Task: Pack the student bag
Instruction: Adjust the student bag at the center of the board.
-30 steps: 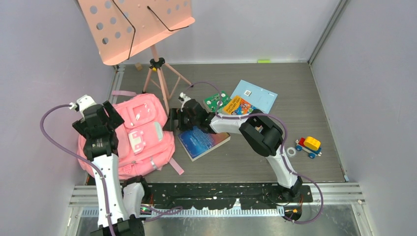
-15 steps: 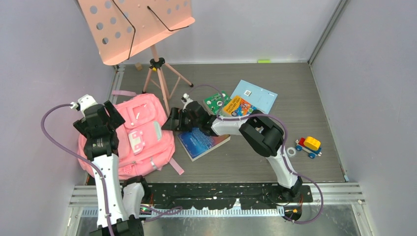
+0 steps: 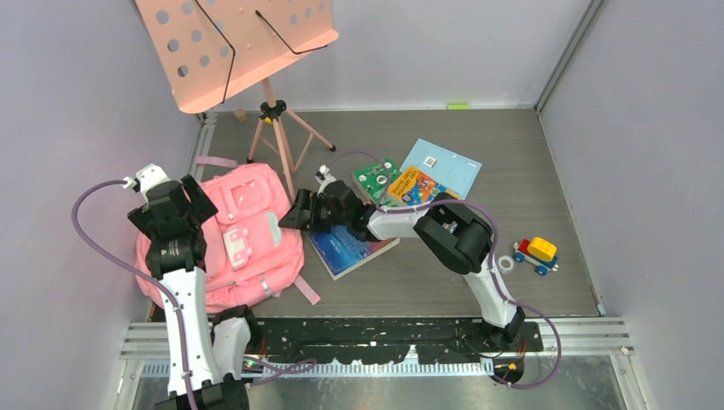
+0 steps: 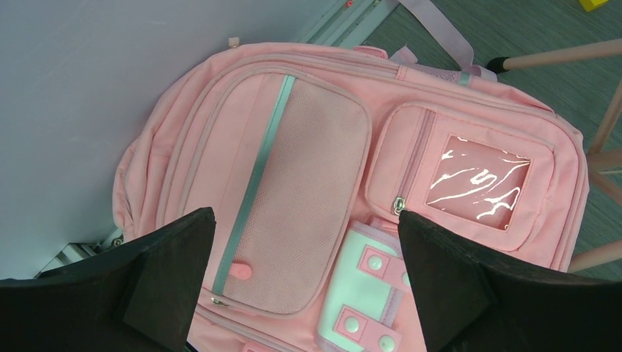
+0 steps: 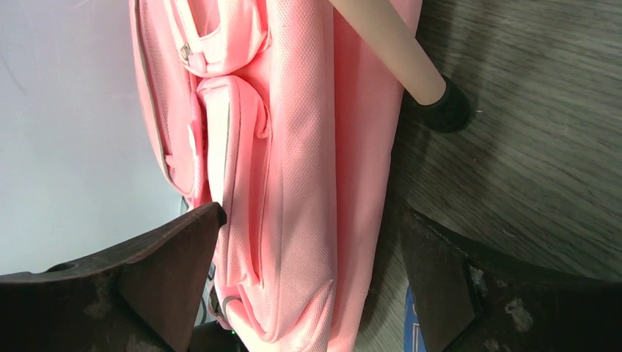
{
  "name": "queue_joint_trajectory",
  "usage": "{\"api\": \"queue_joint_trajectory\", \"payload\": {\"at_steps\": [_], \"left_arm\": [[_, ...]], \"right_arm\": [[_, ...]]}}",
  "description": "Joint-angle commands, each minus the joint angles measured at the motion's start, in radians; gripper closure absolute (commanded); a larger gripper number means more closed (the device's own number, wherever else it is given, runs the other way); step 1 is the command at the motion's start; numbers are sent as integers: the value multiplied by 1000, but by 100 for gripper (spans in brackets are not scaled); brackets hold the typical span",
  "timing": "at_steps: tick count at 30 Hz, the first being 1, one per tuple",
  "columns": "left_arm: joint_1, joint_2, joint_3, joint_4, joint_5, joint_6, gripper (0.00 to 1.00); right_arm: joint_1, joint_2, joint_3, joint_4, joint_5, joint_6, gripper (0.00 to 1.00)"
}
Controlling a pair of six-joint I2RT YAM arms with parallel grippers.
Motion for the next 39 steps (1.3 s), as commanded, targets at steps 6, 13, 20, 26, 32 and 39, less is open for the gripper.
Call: {"api": "queue_joint_trajectory", "payload": {"at_steps": [6,13,20,26,32,39], "left_arm": [[-9,-11,-2,11,-8,11,0],[-13,-14,-2,11,-16,14,0],[-14,-16,2,0,-83,22,2],[-14,-49,1,1,-148,19,2],[-14,-60,2,13,-146,25,2],[-25,-67,3,28,34,48,2]], "right_arm": [[93,10,142,-206,122,-127,3],[110,52,199,-265,153,-196,26],[161,-28,238,-316,125,-360,97],[244,-183,194,-377,196,-590,99],[279,-405,61,-367,256,-623,99],[281,-664,-47,-506,367,-670,99]]}}
